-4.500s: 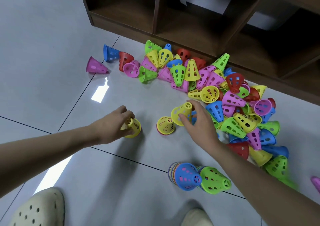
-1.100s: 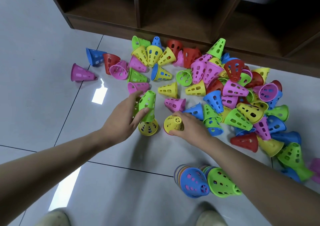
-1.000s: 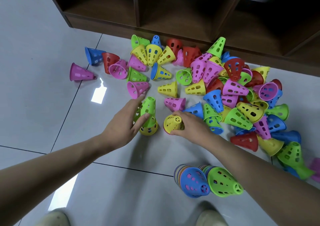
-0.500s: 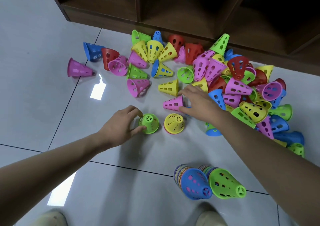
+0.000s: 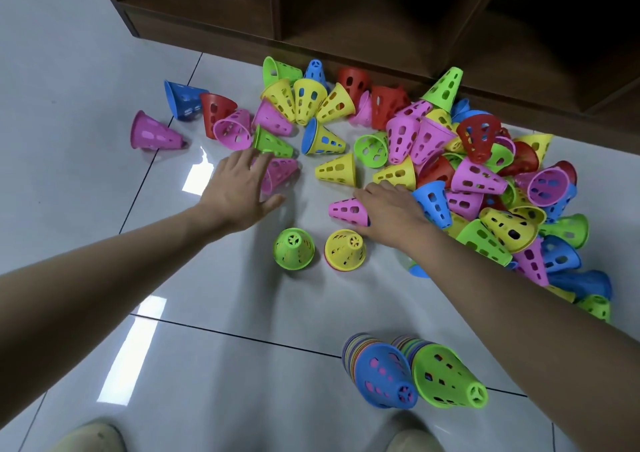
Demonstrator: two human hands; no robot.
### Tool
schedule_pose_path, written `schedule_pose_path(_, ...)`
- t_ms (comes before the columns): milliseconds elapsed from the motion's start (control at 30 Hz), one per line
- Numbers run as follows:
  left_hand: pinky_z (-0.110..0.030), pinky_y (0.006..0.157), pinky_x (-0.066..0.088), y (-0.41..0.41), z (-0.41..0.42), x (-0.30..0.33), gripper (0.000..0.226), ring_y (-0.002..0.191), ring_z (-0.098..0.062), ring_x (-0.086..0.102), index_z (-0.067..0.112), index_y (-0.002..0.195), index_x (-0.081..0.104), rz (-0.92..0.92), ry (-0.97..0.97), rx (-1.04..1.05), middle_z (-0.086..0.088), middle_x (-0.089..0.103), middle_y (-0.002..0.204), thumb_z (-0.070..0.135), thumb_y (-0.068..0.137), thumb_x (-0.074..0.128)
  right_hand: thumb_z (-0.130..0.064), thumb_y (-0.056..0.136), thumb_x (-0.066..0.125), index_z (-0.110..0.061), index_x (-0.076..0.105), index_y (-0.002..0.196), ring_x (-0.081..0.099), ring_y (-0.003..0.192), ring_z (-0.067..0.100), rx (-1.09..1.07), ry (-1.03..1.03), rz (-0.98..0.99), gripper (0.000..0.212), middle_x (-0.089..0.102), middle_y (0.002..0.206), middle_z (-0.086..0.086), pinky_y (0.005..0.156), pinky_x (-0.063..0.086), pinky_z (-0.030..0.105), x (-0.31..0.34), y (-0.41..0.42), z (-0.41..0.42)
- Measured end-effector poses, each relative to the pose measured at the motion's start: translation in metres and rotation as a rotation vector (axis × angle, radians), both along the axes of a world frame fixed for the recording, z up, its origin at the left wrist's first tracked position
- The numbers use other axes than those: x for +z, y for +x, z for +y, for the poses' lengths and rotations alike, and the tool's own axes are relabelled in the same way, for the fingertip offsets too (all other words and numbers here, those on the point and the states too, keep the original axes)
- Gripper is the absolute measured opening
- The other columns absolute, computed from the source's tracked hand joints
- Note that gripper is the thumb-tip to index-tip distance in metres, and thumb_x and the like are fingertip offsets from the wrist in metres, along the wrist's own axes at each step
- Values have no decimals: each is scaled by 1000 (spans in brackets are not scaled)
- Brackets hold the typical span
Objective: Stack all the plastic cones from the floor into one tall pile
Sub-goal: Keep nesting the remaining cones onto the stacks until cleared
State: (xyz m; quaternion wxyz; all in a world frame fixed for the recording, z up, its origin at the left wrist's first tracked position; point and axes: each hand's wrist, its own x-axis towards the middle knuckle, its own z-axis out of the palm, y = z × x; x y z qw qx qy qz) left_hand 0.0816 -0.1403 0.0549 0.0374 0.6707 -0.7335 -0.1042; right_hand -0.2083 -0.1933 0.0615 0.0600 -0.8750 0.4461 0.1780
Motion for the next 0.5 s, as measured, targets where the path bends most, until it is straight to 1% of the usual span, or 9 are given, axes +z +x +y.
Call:
schedule_pose_path(67, -47, 100, 39, -5, -9, -2, 76, 119, -36, 49, 15, 140, 43, -54, 78, 34, -15, 55, 129, 66, 86, 56, -66, 86, 57, -18, 50, 133, 49, 119, 29, -4, -29, 5, 67, 58, 126, 6, 96, 39, 42, 2, 2, -1)
schedule_pose_path(133, -44, 95, 42, -10, -12, -2, 70, 111, -35, 54, 15, 129, 49, -108, 123, 73, -13, 62, 119, 69, 85, 54, -57, 83, 63, -15, 50, 121, 54, 110, 30, -63, -53, -49, 58, 62, 116, 7, 89, 38, 40, 8, 1, -1)
schedule_pose_path(200, -42, 92, 43, -12, -12, -2, 65, 106, -34, 58, 12, 120, 53, -158, 190, 109, -12, 66, 113, 68, 86, 56, -51, 80, 68, -13, 46, 113, 58, 94, 33, -203, -38, -204, 55, 65, 103, 9, 76, 40, 38, 15, -4, 3)
schedule_pose_path(233, -41, 93, 44, -12, -12, -3, 64, 105, -33, 59, 12, 117, 55, -172, 227, 127, -12, 67, 111, 67, 85, 56, -51, 79, 70, -14, 44, 112, 60, 88, 32, -303, 5, -318, 56, 64, 99, 7, 71, 43, 37, 20, -8, 6)
schedule_pose_path(300, -41, 93, 44, -10, -9, -4, 68, 105, -32, 59, 13, 114, 55, -163, 283, 167, -10, 66, 110, 72, 81, 56, -55, 77, 74, -18, 43, 111, 60, 82, 26, -493, 110, -525, 60, 62, 95, 1, 66, 46, 36, 30, -13, 14)
schedule_pose_path(367, -42, 91, 42, -10, -8, -1, 77, 105, -33, 57, 13, 116, 54, -95, 323, 215, -10, 63, 113, 79, 76, 50, -57, 76, 75, -19, 44, 112, 59, 85, 20, -575, 188, -629, 61, 61, 97, -2, 69, 47, 36, 36, -17, 21)
schedule_pose_path(433, -42, 86, 42, -11, -8, 2, 84, 102, -33, 55, 14, 117, 54, 6, 343, 288, -12, 61, 113, 82, 70, 43, -65, 71, 73, -22, 45, 110, 62, 89, 18, -624, 271, -740, 64, 64, 99, -3, 76, 53, 41, 39, -21, 29)
schedule_pose_path(500, -40, 82, 43, -13, -10, 5, 85, 100, -35, 56, 13, 118, 53, 81, 347, 350, -12, 61, 110, 82, 70, 42, -72, 66, 67, -24, 47, 106, 64, 88, 18, -676, 331, -844, 66, 66, 97, -2, 79, 54, 48, 41, -22, 35)
